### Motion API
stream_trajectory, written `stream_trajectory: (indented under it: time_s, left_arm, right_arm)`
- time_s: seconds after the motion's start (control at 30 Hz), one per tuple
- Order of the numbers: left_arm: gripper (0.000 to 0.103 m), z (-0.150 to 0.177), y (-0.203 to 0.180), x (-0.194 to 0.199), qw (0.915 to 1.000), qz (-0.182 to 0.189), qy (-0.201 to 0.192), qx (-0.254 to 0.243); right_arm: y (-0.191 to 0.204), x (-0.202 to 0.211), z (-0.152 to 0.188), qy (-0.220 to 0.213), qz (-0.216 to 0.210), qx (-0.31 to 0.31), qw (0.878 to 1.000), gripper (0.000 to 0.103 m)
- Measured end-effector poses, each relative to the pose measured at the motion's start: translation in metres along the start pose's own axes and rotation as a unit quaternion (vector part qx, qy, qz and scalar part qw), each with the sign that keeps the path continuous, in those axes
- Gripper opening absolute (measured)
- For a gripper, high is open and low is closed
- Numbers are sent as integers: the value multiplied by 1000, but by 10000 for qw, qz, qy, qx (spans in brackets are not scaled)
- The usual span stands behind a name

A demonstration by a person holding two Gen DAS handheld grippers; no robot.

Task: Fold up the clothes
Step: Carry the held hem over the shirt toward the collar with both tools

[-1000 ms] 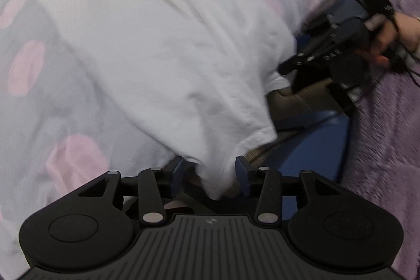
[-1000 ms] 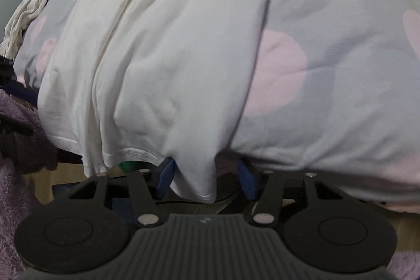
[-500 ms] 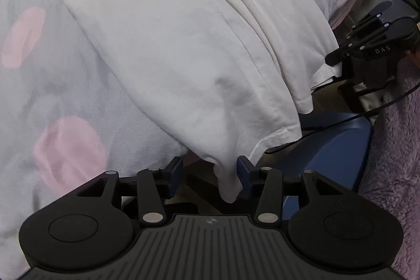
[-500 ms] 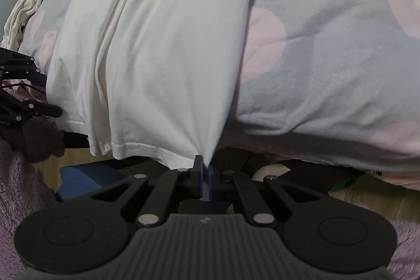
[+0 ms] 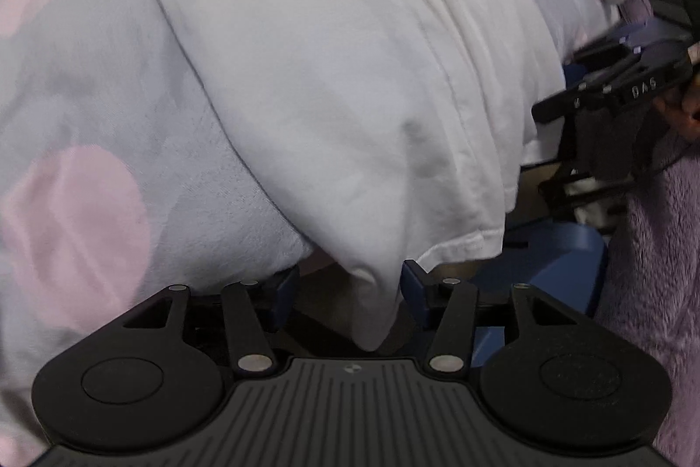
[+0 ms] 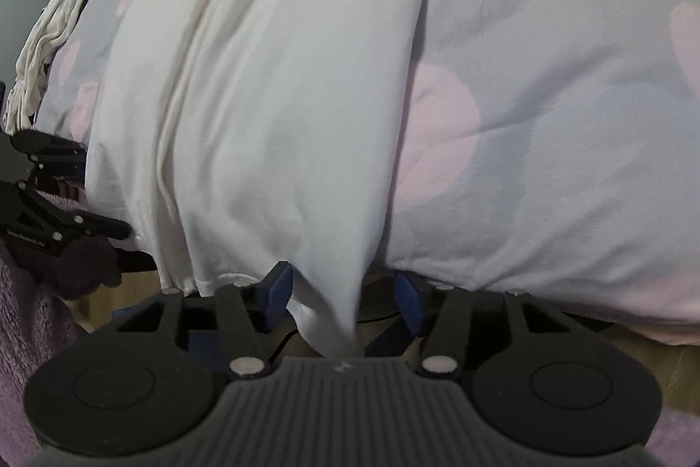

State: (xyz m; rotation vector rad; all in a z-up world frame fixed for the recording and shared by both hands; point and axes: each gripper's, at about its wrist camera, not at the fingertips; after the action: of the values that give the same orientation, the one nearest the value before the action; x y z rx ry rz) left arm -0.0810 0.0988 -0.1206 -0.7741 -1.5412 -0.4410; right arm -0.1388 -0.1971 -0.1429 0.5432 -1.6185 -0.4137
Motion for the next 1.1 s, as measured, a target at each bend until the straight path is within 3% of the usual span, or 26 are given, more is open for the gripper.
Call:
stream_trajectory:
  time_s: [0.07,0.13,0.17,0.2,0.27,0.37,0.47,0.63,0.87,1.1]
  left_arm:
    - [49,0,0,-7,9999,2,-32,153]
    - [48,2,0,-9,9998,-5,-85,157]
    - [43,3,0,-9,9998,3,-114,140]
    - [28,4,2,-8,9998,27,-123,155]
    - [11,4,2,-6,9995,212,-88,195]
    - [6,6,-5,4,9997,258,-10,-40]
    - [4,8,-7,20,9988,400,9,-267]
    - [3,13,2,62,9954,814,-305,-403]
    - [3,0,30,109,9873,1267,-955,74]
    - [2,-47,51,135,9817,1040,-1529,452]
  right_arm:
    - [-1,-5,-1,53,-53,10,10000,52]
    - [-2,-7,0,98,-216,7,9997,36]
    - [-2,-8,1,122,-288,-8,9995,28]
    - [-1,-7,2,126,-293,-5,9995,25]
    - [1,-3,4,147,-280,-9,9995,17]
    - [2,6,8,213,-342,-145,9991,13]
    - [9,19,9,345,-512,-93,9981,9]
    - [11,58,5,301,-1128,44,9931,7]
    - [15,115,-12,-495,-2002,66,9785,7]
    - [20,139,-65,-1222,-2023,15,9717,6]
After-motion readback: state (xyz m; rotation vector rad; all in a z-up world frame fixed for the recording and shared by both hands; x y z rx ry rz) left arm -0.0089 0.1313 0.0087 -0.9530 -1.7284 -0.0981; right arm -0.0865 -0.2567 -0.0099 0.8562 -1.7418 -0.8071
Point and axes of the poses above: each gripper's, at about its wrist camera, not at the fingertips, and x roughly against the way its jaws point, y to its left, z to its underside, and after that the axes turned 12 degrees about -z, right-handed
